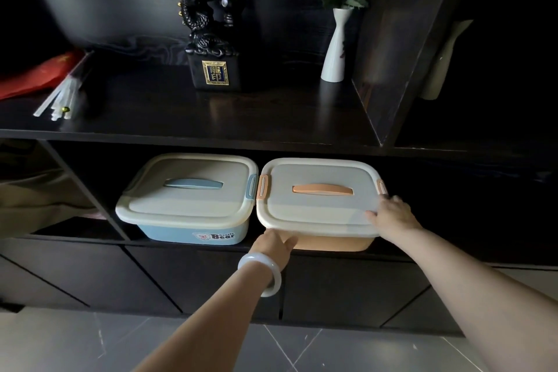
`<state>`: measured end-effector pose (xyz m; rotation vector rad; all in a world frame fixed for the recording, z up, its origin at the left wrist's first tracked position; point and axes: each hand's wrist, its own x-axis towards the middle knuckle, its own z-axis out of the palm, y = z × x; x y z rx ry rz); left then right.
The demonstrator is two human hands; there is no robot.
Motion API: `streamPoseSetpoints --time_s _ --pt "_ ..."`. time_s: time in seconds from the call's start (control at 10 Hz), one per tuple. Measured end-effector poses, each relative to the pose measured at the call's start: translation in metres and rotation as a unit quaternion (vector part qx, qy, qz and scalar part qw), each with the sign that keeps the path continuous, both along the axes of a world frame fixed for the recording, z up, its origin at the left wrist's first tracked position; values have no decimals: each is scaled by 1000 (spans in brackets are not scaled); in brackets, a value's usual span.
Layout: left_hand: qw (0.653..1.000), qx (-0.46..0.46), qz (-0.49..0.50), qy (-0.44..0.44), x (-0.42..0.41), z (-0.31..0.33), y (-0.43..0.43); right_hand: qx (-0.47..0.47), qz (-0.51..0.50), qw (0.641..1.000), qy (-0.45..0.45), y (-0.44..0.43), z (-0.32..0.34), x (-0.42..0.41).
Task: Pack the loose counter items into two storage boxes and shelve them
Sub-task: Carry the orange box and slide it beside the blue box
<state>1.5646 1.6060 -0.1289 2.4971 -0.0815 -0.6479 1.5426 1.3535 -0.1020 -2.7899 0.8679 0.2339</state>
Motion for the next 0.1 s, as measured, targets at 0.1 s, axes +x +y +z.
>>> streamPoseSetpoints --time_s 0.1 --pt "996 65 -32 -52 -4 21 -4 -21 63 998 -8 11 13 -11"
